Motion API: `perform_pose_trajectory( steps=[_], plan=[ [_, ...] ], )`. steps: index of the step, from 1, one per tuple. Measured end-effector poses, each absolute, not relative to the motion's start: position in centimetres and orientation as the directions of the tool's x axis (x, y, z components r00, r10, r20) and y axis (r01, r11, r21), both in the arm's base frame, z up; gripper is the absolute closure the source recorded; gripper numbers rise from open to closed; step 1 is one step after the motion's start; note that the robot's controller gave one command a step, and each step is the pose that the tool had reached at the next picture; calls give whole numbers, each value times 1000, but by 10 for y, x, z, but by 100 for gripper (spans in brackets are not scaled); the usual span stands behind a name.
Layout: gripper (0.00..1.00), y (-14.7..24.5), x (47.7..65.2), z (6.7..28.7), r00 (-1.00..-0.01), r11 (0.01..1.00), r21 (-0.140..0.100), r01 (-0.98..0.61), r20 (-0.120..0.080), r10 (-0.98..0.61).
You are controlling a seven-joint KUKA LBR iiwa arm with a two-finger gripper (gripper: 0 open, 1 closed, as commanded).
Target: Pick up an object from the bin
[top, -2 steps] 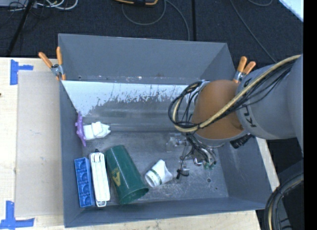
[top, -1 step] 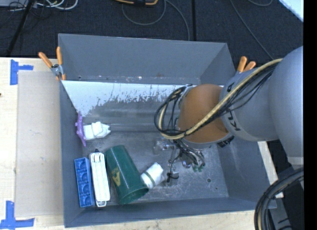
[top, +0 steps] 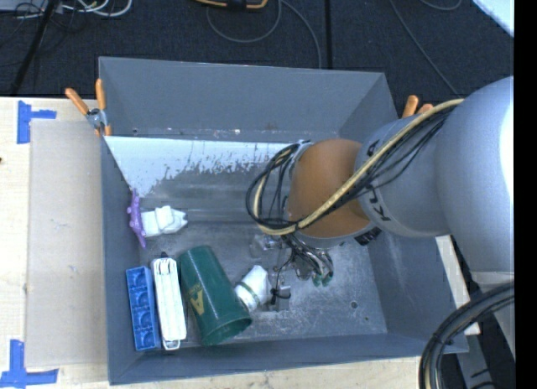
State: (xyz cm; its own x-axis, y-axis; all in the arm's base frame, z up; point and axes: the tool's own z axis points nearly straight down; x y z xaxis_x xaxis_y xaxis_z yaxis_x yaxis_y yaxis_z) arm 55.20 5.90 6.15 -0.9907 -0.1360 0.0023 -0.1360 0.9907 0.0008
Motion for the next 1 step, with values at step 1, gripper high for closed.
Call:
perform_pose_trajectory(
  steps=[1],
  plan=[
    [100, 80, 522, 69, -1000, 1000, 0, 12, 8, 12]
  ],
)
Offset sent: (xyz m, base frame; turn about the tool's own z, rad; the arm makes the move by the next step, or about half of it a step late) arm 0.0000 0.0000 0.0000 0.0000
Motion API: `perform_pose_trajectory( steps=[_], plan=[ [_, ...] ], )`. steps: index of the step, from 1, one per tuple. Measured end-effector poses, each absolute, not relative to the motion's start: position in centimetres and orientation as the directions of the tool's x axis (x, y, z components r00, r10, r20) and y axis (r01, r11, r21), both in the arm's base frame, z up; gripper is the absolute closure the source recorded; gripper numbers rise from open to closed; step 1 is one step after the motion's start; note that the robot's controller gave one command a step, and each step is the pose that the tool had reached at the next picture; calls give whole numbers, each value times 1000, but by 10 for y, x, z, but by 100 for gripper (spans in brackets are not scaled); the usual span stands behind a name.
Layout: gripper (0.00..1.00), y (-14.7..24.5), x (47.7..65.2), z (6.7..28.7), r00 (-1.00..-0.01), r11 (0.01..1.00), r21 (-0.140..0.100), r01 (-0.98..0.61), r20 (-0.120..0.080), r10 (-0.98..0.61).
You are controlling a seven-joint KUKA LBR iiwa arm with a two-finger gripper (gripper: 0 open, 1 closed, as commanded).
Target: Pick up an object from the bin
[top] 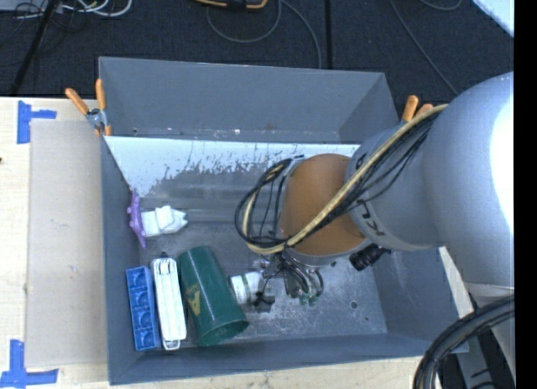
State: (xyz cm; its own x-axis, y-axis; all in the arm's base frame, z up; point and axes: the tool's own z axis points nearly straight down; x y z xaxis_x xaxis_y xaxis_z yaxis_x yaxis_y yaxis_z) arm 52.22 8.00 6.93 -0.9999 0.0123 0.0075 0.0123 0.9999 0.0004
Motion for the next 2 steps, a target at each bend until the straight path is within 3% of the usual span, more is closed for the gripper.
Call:
perform_pose_trajectory(
  steps=[1, 2],
  plan=[
    [100, 80, 522, 69, -1000, 1000, 0, 12, 8, 12],
    [100, 79, 526, 200, -999, 999, 0, 34, 7, 34]
  ],
)
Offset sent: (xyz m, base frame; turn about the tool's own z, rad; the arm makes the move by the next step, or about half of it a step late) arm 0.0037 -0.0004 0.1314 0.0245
